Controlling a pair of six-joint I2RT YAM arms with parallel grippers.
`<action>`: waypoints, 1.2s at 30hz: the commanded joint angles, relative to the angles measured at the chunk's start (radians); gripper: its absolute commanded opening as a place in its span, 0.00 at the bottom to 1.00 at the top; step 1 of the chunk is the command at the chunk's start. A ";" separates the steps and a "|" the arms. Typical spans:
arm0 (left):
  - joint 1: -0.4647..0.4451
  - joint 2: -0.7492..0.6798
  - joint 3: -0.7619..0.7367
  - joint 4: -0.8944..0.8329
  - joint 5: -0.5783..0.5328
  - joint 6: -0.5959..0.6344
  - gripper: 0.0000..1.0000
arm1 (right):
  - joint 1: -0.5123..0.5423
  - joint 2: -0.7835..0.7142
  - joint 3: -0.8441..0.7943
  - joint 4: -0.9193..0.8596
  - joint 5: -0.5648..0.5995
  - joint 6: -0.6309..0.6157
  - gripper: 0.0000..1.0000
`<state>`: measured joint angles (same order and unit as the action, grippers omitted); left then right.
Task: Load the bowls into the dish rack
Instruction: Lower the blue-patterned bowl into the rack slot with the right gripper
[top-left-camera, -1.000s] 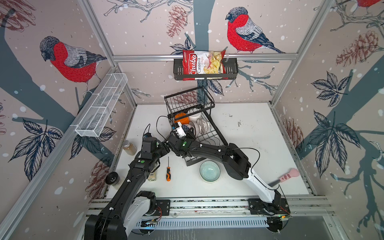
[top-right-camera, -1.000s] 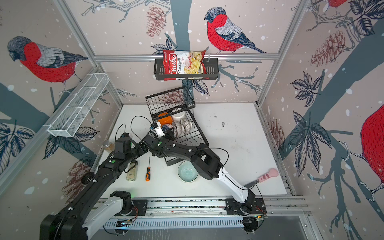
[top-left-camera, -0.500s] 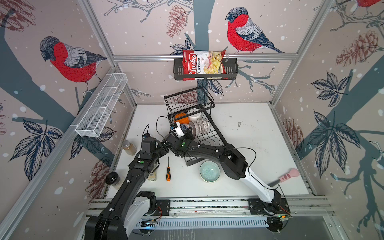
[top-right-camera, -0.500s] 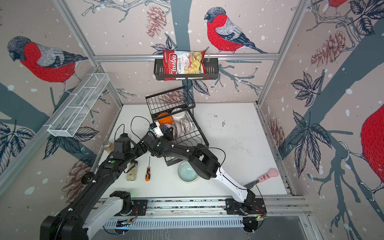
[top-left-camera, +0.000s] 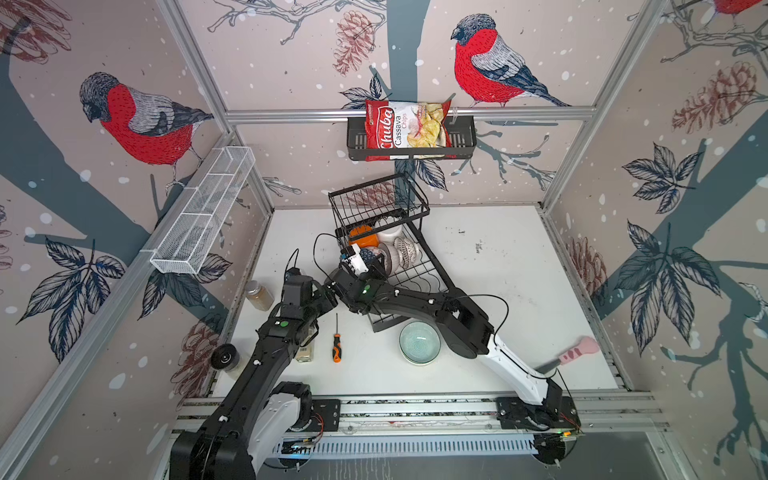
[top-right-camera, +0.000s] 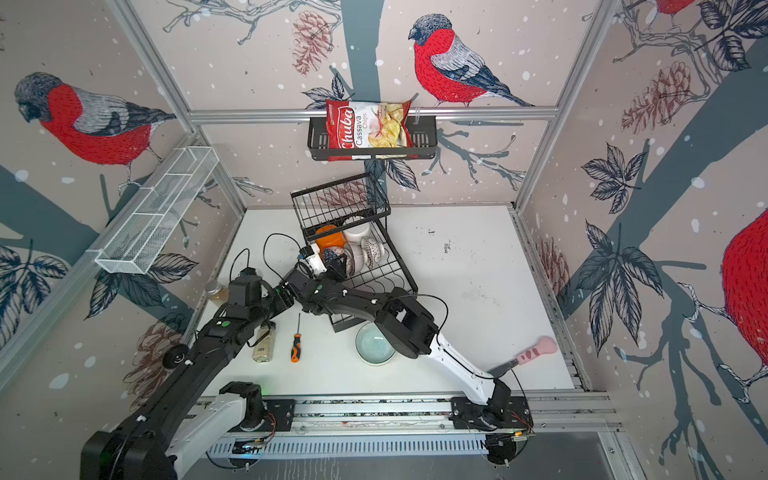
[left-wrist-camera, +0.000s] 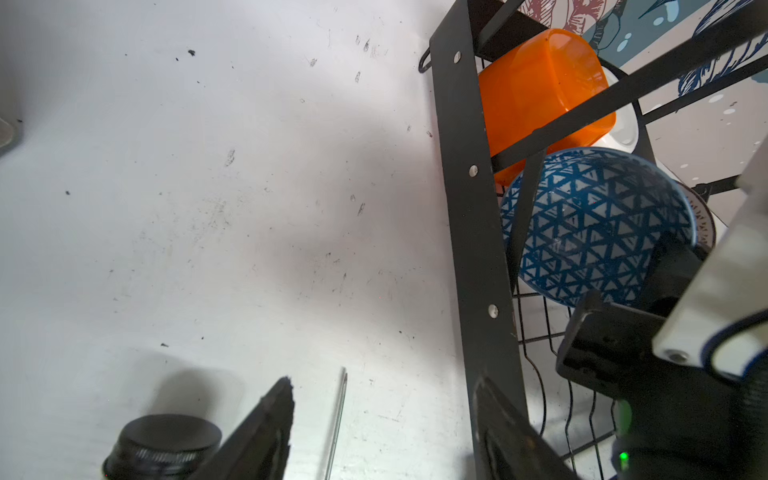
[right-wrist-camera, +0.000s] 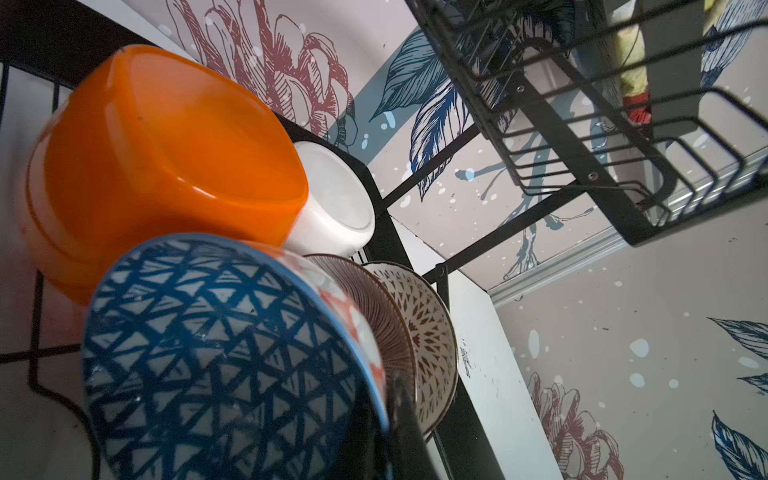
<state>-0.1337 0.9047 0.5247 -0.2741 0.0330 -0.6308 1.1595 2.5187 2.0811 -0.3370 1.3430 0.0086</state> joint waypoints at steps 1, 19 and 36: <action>0.002 -0.005 -0.002 0.053 0.031 0.008 0.68 | 0.011 0.004 0.011 -0.039 -0.029 0.057 0.00; 0.002 -0.006 -0.004 0.060 0.037 0.011 0.68 | 0.015 0.020 0.022 -0.104 -0.046 0.127 0.00; 0.002 -0.007 -0.006 0.064 0.041 0.012 0.67 | -0.004 0.011 -0.012 -0.025 -0.013 0.030 0.00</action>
<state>-0.1326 0.9001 0.5163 -0.2508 0.0566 -0.6289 1.1511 2.5137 2.0579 -0.3264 1.3327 0.0479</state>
